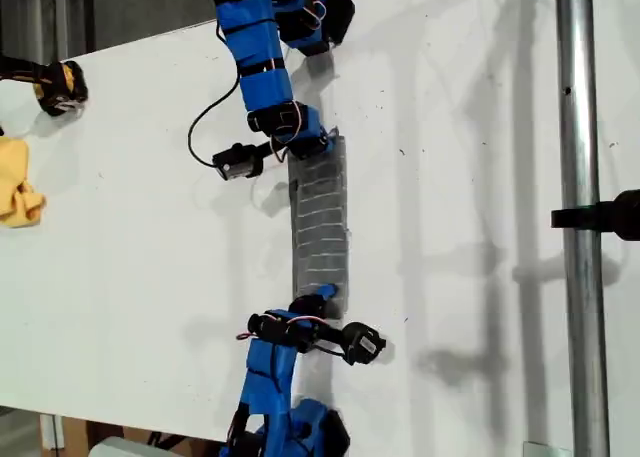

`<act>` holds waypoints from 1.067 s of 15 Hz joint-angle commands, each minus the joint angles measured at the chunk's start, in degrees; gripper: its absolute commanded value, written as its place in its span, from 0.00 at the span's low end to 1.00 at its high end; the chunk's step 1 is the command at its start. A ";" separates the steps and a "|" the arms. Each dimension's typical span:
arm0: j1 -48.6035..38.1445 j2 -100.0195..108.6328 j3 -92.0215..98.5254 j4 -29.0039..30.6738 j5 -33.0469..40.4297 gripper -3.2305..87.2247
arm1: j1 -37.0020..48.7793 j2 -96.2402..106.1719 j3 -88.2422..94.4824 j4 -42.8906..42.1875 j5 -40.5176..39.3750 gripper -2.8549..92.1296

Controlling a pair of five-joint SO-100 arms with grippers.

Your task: Grasp corners of a towel and fold twice.

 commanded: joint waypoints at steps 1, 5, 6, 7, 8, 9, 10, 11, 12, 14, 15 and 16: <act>1.32 10.11 0.44 2.20 -0.88 0.43 | 0.35 2.64 -0.79 -0.18 0.35 0.03; 0.44 43.51 21.97 -9.67 0.79 0.48 | 0.79 12.30 -1.41 1.23 0.00 0.41; 0.26 48.34 26.10 -9.32 -0.70 0.47 | 0.97 16.00 -1.41 2.46 0.00 0.39; 0.26 52.38 29.00 -9.14 -1.14 0.47 | 1.49 19.86 -1.32 4.04 0.18 0.38; 0.00 56.07 31.82 -9.05 -1.93 0.47 | 2.02 24.08 -0.88 5.10 0.18 0.37; -0.35 59.94 34.80 -9.58 -2.29 0.47 | 3.08 29.27 0.70 5.54 0.44 0.38; -0.79 64.16 38.32 -10.55 -2.46 0.47 | 4.48 35.33 3.87 5.71 1.67 0.38; -0.97 68.20 41.40 -11.16 -2.55 0.47 | 5.80 40.34 7.65 7.12 2.99 0.37; -0.88 71.89 44.12 -11.51 -2.72 0.47 | 6.24 43.15 11.51 9.23 5.27 0.37; -0.62 78.05 49.48 -11.69 -3.52 0.46 | 3.34 42.89 18.81 15.56 15.38 0.39; -0.26 81.83 52.29 -11.69 -3.96 0.46 | 0.26 46.76 23.03 17.14 21.01 0.41; 0.26 86.84 55.63 -11.34 -4.66 0.45 | -2.81 57.92 27.69 16.96 24.26 0.42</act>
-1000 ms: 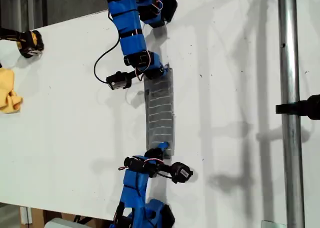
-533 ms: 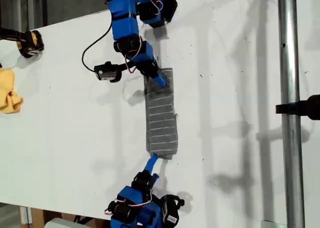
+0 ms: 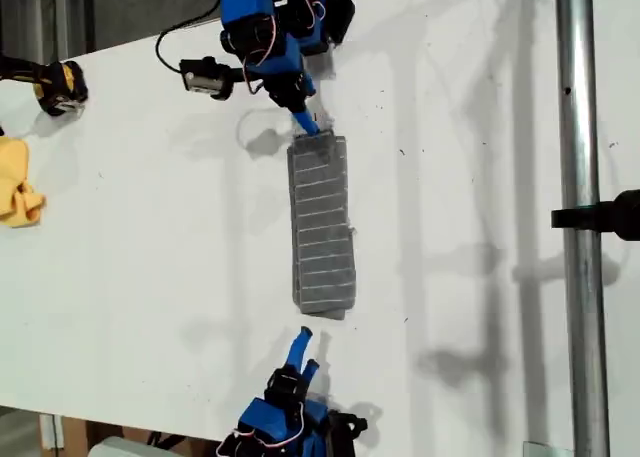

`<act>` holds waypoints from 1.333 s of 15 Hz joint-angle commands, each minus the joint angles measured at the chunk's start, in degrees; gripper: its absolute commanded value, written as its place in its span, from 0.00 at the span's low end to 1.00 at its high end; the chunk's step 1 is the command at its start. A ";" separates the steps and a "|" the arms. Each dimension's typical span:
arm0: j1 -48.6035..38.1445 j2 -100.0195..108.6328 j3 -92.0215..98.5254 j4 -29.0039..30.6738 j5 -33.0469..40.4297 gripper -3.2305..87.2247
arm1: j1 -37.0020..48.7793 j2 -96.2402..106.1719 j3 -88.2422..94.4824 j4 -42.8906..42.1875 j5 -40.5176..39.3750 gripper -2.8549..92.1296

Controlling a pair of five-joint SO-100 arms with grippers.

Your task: Grasp corners of a towel and fold twice.

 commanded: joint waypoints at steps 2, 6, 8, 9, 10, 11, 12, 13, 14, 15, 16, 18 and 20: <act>1.05 18.72 8.26 -0.09 -0.18 0.44 | -3.96 26.37 5.89 1.32 4.75 0.41; 1.93 26.89 13.71 -3.43 -0.79 0.40 | -5.01 8.53 10.81 -15.38 7.47 0.44; 4.66 35.77 23.73 -7.21 -4.75 0.39 | -3.96 -1.58 8.44 -18.98 6.94 0.45; 5.27 36.12 25.49 -8.00 -6.15 0.39 | -2.99 -5.36 7.73 -20.48 6.42 0.46; 5.27 36.12 26.02 -7.82 -6.42 0.39 | -1.93 -9.14 7.47 -21.62 6.06 0.46; 5.10 36.12 26.19 -7.56 -6.24 0.39 | -1.14 -12.13 7.21 -21.97 5.89 0.46; 5.01 36.12 26.28 -6.86 -6.33 0.39 | 0.35 -15.73 6.06 -22.24 4.92 0.46; 5.10 36.12 26.81 -6.86 -6.77 0.39 | 3.16 -21.09 4.04 -23.64 2.46 0.47; 4.92 36.12 27.16 -6.86 -6.86 0.39 | 5.45 -28.12 0.62 -25.66 0.09 0.47; 5.01 36.12 27.07 -6.50 -6.86 0.39 | 7.82 -35.68 -3.78 -27.16 -2.29 0.47; 5.19 36.12 26.89 -5.62 -7.29 0.39 | 9.32 -41.04 -8.88 -27.25 -4.48 0.48; 5.36 36.12 26.54 -3.78 -8.26 0.39 | 11.43 -50.80 -18.02 -26.37 -7.73 0.47; 5.62 36.12 25.93 -2.55 -8.44 0.39 | 11.07 -57.74 -25.75 -25.75 -9.84 0.45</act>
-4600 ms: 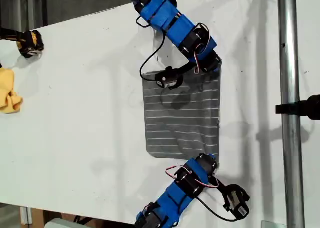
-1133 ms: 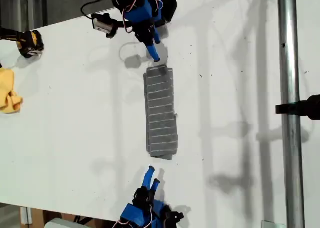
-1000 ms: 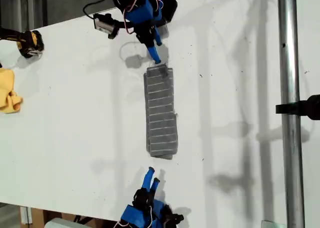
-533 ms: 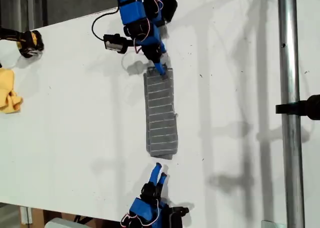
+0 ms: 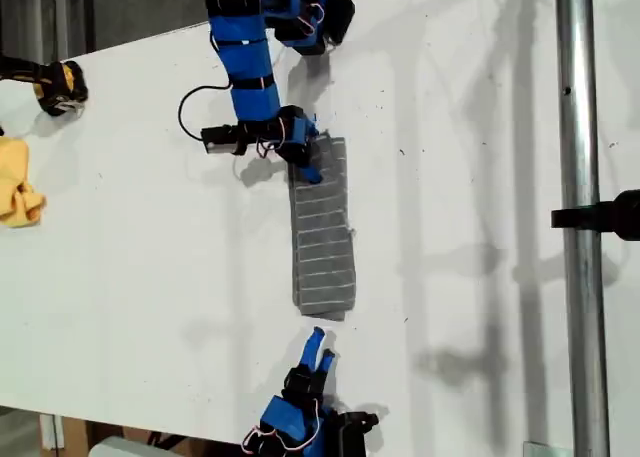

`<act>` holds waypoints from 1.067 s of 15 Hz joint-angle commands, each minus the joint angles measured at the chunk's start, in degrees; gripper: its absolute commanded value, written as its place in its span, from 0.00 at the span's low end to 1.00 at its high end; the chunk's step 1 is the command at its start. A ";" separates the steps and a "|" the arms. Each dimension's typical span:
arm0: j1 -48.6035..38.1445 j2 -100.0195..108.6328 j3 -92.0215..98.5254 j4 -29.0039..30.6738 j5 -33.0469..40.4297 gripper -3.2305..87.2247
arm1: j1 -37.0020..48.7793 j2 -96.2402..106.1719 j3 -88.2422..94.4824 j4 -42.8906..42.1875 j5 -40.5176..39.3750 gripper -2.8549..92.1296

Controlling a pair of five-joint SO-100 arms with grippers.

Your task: Grasp corners of a towel and fold twice.

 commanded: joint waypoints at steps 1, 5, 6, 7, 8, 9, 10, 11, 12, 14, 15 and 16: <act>0.70 0.44 -1.93 1.49 -0.79 0.39 | -0.35 -4.75 -9.76 -0.09 -1.85 0.42; 1.05 0.44 -2.11 1.67 -1.05 0.39 | -2.20 4.31 -5.45 2.64 3.25 0.03; 1.32 0.44 -2.11 1.67 -1.23 0.39 | -2.72 10.28 -0.88 2.81 4.39 0.03; 1.32 0.44 -2.11 1.76 -1.32 0.39 | -3.34 18.28 4.83 2.72 6.06 0.03; 1.41 0.44 -2.11 1.76 -1.41 0.39 | -4.13 25.93 8.26 5.54 7.82 0.03; 1.41 0.44 -2.20 1.76 -1.49 0.39 | -5.01 32.17 8.79 10.55 9.14 0.03; 1.41 0.44 -2.37 1.76 -1.41 0.39 | -5.80 39.20 9.49 14.24 9.76 0.03; 1.32 0.44 -2.46 1.76 -1.41 0.39 | -6.15 49.22 12.30 17.40 10.81 0.03; 1.41 0.44 -2.64 1.76 -1.41 0.39 | -6.50 62.75 16.70 21.01 12.22 0.03; 1.67 0.44 -2.81 1.85 -1.58 0.38 | -7.73 87.54 23.38 30.94 15.29 0.03; 1.67 0.44 -2.81 1.85 -1.49 0.38 | -7.38 95.45 23.64 32.87 15.12 0.03; 1.67 0.44 -3.08 1.93 -1.41 0.38 | -6.24 98.53 24.17 32.87 14.85 0.03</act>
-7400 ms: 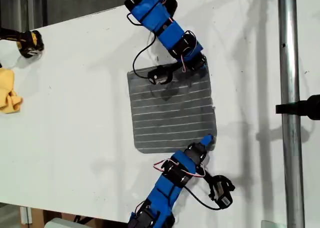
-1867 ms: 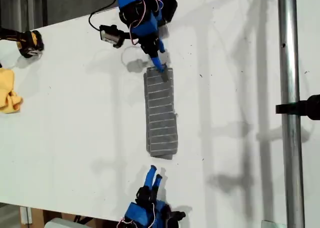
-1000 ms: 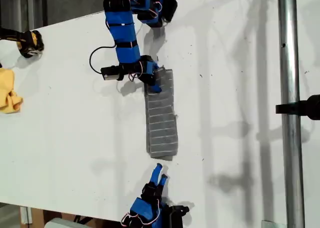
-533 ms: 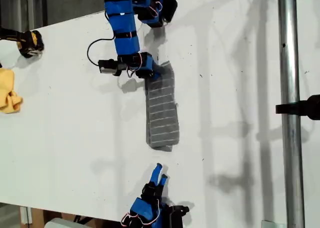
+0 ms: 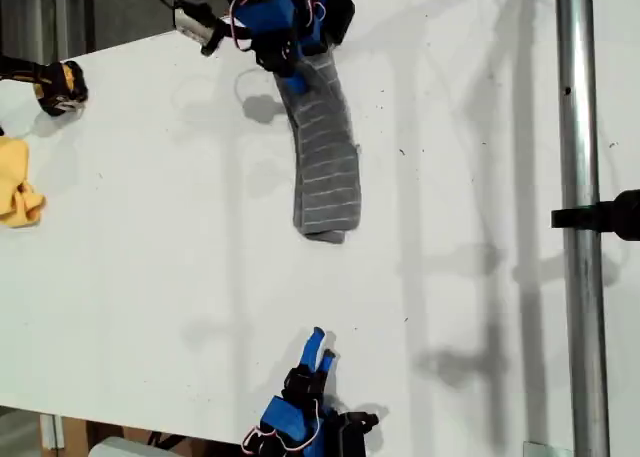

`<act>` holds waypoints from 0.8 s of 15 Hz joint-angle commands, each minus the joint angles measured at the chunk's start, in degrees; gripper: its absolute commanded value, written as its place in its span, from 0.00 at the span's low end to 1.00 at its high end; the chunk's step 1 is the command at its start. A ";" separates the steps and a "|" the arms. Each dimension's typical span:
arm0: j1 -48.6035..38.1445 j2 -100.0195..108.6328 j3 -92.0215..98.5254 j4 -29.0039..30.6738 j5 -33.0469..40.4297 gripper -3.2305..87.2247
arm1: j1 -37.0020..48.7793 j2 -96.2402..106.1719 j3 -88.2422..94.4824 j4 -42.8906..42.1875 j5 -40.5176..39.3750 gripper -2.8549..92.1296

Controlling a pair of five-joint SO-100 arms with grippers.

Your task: Grasp corners of a towel and fold twice.

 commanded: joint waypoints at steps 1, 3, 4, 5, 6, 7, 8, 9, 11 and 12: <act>0.97 0.44 -3.16 0.44 -0.79 0.38 | 1.32 5.62 1.32 -1.49 0.26 0.03; 1.85 0.44 -3.16 0.62 -1.58 0.38 | -0.09 -16.44 -0.97 -16.61 -1.58 0.03; 1.85 0.44 -3.16 0.70 -1.67 0.38 | -0.35 -31.73 -5.71 -25.75 -4.22 0.03; 1.76 0.44 -3.16 0.70 -1.58 0.38 | -0.70 -46.85 -12.39 -31.55 -6.24 0.03; 1.67 0.44 -3.16 0.70 -1.41 0.38 | -0.88 -63.19 -23.47 -31.82 -8.96 0.03; 1.67 0.44 -3.08 0.70 -1.41 0.38 | -1.41 -75.94 -34.54 -31.64 -11.78 0.03; 1.76 0.44 -3.08 0.70 -1.41 0.38 | -1.67 -85.43 -44.38 -31.64 -14.24 0.03; 1.85 0.44 -3.08 0.70 -1.49 0.38 | -1.49 -91.85 -51.24 -31.20 -15.82 0.03; 1.93 0.44 -3.16 0.70 -1.58 0.38 | -1.05 -99.49 -58.01 -31.29 -16.87 0.03; 1.85 0.44 -3.08 0.70 -1.58 0.39 | -1.41 -103.36 -62.05 -31.55 -17.14 0.03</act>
